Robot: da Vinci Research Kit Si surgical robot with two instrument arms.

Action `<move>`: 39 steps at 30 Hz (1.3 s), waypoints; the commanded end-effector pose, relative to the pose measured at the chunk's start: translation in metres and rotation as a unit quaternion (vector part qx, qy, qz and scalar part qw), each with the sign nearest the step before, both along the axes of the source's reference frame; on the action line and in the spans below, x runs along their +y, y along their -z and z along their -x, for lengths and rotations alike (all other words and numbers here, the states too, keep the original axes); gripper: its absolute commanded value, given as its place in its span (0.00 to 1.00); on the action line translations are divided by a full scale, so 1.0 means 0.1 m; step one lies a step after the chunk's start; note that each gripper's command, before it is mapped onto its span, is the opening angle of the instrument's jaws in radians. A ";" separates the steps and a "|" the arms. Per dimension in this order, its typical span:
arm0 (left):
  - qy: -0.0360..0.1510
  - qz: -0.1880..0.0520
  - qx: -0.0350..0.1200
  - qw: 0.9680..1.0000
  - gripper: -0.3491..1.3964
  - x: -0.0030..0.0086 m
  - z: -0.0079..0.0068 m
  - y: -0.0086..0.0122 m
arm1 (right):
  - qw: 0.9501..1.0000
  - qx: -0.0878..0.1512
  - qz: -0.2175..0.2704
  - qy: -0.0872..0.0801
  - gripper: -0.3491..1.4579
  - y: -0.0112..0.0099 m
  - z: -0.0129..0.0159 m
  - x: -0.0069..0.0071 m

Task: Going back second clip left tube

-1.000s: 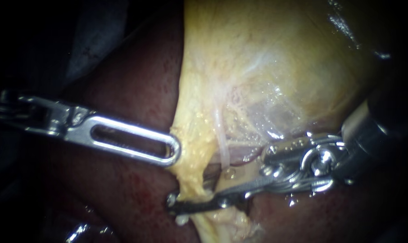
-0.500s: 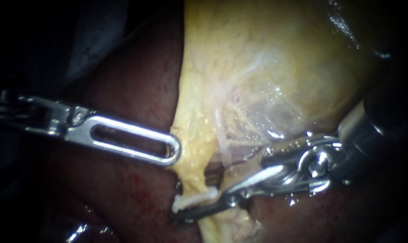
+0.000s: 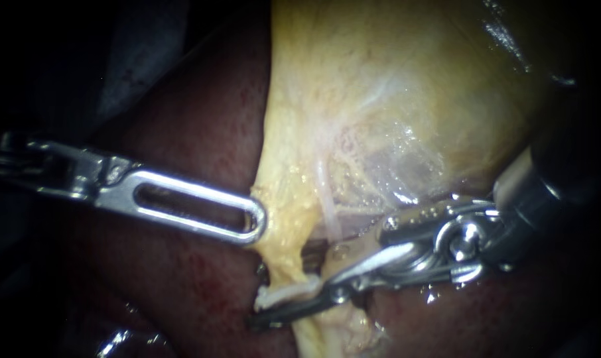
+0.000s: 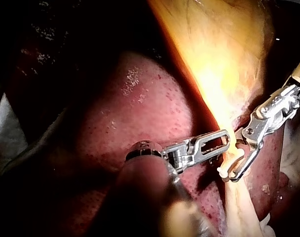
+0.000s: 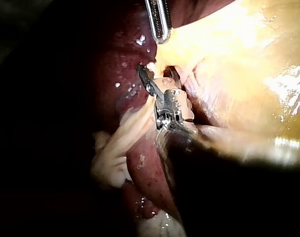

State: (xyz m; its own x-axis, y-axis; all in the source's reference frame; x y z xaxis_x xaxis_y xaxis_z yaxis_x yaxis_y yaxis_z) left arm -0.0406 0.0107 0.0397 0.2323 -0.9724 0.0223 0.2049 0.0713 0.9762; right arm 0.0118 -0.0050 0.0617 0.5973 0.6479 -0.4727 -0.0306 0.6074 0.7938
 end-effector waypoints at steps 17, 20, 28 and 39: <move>0.000 0.001 0.001 1.000 0.00 0.002 0.002 -0.005 | 0.999 0.004 0.009 -0.051 0.45 0.064 0.115 0.062; 0.000 0.001 0.001 1.000 0.00 0.002 0.002 -0.005 | 0.998 0.005 0.019 -0.057 0.45 0.073 0.132 0.076; 0.001 0.001 0.001 1.000 0.00 0.003 0.004 -0.008 | 0.997 0.001 0.033 -0.072 0.45 0.090 0.160 0.099; 0.004 0.005 0.005 1.000 0.00 0.002 0.017 -0.023 | 0.997 0.001 0.033 -0.075 0.45 0.090 0.163 0.098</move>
State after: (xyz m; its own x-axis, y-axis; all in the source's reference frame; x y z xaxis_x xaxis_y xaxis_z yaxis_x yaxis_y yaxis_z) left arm -0.0426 0.0109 0.0423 0.2240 -0.9741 0.0300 0.2146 0.0793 0.9735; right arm -0.0046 0.0049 0.0526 0.4950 0.6978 -0.5178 -0.1249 0.6468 0.7523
